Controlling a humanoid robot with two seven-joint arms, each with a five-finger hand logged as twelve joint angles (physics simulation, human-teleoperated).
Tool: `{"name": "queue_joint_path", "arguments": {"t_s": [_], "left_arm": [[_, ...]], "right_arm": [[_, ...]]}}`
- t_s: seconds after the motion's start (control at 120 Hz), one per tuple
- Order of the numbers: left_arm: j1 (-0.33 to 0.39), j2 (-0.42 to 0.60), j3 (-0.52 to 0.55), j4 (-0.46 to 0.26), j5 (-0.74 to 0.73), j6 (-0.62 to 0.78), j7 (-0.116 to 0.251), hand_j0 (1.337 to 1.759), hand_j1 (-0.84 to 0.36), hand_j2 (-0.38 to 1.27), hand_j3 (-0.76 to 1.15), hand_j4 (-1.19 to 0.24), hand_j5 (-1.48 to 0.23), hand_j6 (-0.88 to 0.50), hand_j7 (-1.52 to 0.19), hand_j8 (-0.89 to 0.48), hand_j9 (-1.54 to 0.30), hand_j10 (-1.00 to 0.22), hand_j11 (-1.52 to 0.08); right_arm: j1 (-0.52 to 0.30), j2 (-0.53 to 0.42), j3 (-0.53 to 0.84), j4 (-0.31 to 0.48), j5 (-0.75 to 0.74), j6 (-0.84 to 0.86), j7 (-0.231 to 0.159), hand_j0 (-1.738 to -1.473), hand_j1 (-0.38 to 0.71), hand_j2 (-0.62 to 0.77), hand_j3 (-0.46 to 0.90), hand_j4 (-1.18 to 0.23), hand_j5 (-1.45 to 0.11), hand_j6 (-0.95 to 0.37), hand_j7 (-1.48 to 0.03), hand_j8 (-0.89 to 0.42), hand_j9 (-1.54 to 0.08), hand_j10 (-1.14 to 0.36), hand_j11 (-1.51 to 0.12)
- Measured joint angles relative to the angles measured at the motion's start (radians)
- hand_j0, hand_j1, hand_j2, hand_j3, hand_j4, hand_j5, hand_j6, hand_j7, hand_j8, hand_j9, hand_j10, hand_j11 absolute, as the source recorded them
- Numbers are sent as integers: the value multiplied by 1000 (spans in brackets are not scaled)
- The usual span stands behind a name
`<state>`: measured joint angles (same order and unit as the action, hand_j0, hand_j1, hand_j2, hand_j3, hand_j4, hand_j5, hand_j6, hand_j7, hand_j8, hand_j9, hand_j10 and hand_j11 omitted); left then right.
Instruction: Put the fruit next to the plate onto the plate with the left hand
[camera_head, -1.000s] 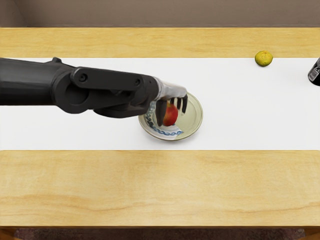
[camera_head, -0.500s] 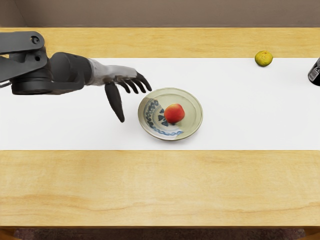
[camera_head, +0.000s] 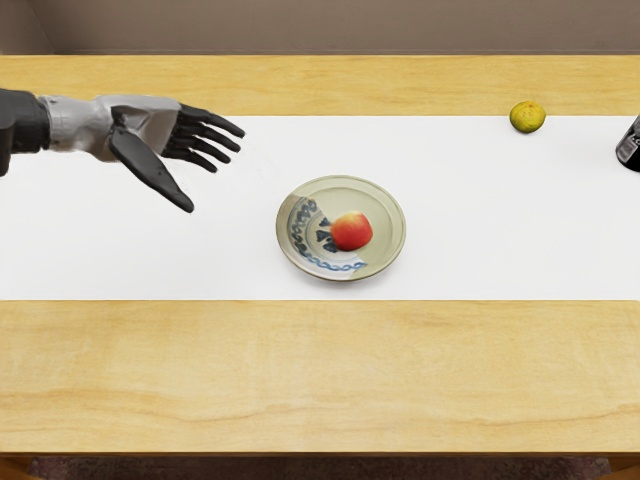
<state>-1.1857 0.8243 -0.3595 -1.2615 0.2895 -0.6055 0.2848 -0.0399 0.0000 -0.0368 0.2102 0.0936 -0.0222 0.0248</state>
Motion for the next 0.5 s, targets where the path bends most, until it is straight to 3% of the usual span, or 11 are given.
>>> {"name": "queue_joint_path", "arguments": {"t_s": [0.075, 0.233, 0.5], "left_arm": [[50, 3, -43, 63, -43, -3, -1, 1658, 33, 54, 0, -266, -344, -265, -344, -265, -344, -265, -344], [86, 3, -81, 194, -92, -5, -2, 1658, 34, 54, 0, -265, -343, -265, -343, -264, -343, -264, -343], [157, 9, -129, 256, -121, -6, -3, 1658, 35, 54, 0, -264, -342, -264, -342, -263, -342, -263, -342]], "right_arm": [[0, 0, 0, 0, 0, 0, 0, -1658, -312, -6, 0, -31, -40, -31, -40, -31, -40, -31, -40], [0, 0, 0, 0, 0, 0, 0, -1658, -312, -6, 0, -31, -40, -31, -40, -31, -40, -31, -40], [0, 0, 0, 0, 0, 0, 0, -1658, -312, -6, 0, -31, -40, -31, -40, -31, -40, -31, -40]]}}
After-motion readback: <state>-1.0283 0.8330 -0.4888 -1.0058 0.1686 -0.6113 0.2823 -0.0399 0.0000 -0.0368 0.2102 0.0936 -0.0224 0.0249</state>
